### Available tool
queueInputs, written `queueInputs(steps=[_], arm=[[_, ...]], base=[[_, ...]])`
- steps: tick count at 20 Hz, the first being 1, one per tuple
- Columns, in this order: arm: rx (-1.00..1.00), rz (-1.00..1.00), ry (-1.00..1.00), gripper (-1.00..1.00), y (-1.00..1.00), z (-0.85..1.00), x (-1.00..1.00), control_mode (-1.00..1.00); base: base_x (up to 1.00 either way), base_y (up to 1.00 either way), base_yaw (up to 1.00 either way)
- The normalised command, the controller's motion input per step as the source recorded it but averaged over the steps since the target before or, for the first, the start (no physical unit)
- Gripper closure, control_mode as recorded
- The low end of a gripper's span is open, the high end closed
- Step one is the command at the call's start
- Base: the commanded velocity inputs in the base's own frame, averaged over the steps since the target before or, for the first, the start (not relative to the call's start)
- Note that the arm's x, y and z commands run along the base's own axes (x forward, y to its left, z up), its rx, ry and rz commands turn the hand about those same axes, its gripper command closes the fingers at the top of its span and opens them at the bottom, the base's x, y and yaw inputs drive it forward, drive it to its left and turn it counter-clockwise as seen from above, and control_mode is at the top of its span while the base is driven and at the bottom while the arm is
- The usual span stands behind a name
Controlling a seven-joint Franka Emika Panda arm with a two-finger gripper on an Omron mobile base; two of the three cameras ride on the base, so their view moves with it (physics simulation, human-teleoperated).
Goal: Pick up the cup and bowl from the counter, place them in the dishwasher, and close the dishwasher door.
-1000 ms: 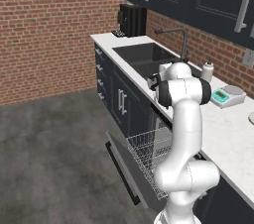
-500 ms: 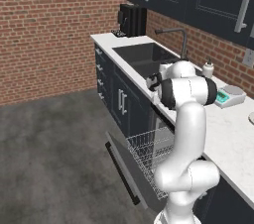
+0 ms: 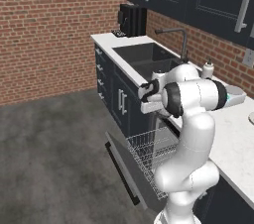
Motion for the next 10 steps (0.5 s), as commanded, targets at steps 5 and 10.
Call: queueInputs(steps=[5, 10], arm=[[0.03, 0.13, -0.01, 1.00, 0.50, 0.14, -0.80, -1.00], [0.00, 0.01, 0.01, 1.00, 0.30, 0.17, -0.74, -1.00]], base=[[0.00, 0.00, 0.00], [0.00, 0.00, 0.00]])
